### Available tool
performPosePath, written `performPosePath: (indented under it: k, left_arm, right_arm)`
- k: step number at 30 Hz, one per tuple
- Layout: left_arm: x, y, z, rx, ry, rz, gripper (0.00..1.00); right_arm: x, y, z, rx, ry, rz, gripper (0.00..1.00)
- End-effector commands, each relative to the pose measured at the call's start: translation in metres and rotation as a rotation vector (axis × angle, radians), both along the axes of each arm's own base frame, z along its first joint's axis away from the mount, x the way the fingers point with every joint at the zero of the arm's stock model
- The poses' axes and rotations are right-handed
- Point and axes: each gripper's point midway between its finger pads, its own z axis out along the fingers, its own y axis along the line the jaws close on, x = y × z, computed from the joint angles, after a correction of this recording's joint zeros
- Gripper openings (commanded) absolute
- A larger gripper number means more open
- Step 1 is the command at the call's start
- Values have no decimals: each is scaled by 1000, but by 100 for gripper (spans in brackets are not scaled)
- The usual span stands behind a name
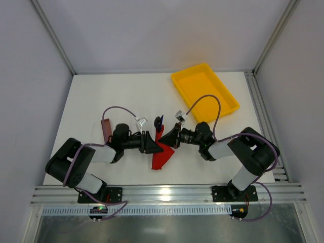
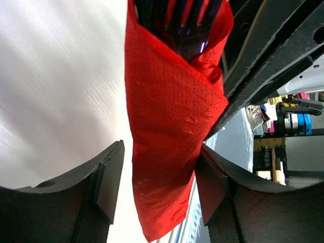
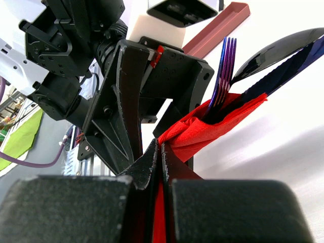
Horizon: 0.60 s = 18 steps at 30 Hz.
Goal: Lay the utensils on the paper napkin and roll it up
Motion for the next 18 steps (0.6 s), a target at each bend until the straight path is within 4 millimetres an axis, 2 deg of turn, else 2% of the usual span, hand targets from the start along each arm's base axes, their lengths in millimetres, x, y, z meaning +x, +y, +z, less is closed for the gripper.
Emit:
performPosePath:
  k: [1,12,17,18]
  left_arm:
    - [0,-1,17,-42,-70,-22,59]
    - [-3,-2,26,-50,-75,-45,50]
    - [-7,-4,23,-71,-53,-69,50]
    - [-7,-4,22,-73,-48,-69,54]
  right_arm:
    - [0,2,48,123,-163,18,4]
    - [-1,4,51,125,-156,32,4]
    - [-5,5,54,148,-151,60,4]
    - [-6,5,56,155,-151,66,4]
